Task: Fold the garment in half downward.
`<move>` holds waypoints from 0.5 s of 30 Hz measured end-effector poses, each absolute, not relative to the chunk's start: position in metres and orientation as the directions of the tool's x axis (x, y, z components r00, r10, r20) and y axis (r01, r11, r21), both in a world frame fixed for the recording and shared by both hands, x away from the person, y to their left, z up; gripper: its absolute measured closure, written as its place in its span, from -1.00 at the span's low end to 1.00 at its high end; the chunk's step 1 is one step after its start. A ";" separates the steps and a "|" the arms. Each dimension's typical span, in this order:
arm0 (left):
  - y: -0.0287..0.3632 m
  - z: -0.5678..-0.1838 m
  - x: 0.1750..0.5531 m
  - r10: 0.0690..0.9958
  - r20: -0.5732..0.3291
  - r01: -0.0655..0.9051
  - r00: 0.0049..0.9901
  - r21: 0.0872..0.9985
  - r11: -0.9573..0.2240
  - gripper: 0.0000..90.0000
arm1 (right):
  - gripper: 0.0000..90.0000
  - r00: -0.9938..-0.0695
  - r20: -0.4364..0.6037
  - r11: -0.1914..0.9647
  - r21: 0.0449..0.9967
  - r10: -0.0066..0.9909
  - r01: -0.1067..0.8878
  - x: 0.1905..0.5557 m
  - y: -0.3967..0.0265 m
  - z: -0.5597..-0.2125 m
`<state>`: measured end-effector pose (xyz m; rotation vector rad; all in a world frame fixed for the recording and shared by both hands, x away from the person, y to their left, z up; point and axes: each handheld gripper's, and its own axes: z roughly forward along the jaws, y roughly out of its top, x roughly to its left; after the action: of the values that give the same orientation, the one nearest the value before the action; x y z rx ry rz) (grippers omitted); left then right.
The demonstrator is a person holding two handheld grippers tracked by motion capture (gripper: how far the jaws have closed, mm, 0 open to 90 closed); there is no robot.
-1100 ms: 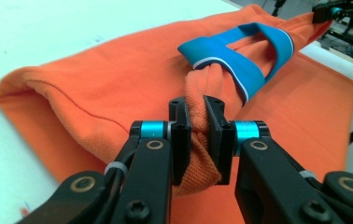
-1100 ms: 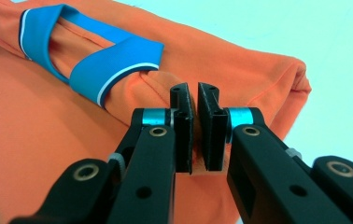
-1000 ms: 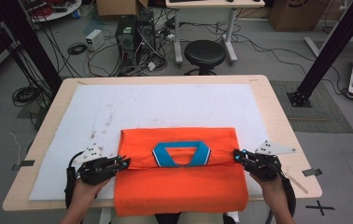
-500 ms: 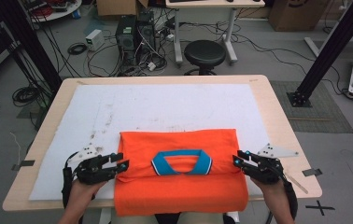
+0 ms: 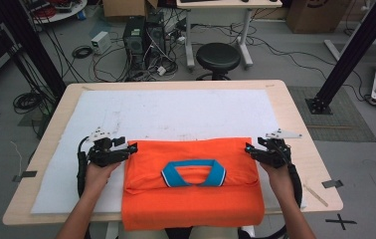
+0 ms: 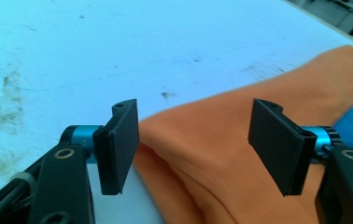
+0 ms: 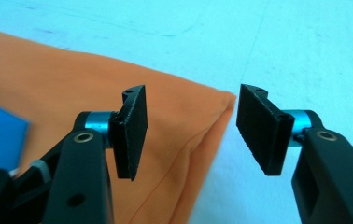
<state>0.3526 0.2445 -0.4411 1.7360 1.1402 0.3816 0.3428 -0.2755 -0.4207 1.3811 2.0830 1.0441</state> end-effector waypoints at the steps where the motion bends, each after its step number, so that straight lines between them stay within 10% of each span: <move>1: 0.244 -0.443 0.356 0.828 -0.249 0.531 0.502 0.845 -0.068 -0.26 | -0.07 -0.407 0.053 0.221 0.772 0.912 0.596 0.347 -0.274 -0.422; 15: 0.234 -0.455 0.375 0.880 -0.184 0.613 0.437 0.778 -0.142 -0.26 | -0.18 -0.349 0.035 0.234 0.678 0.936 0.696 0.380 -0.265 -0.441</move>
<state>0.3752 0.2343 -0.4553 1.8533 1.2690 0.4031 0.3799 -0.2647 -0.4406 1.5037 2.1340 0.8648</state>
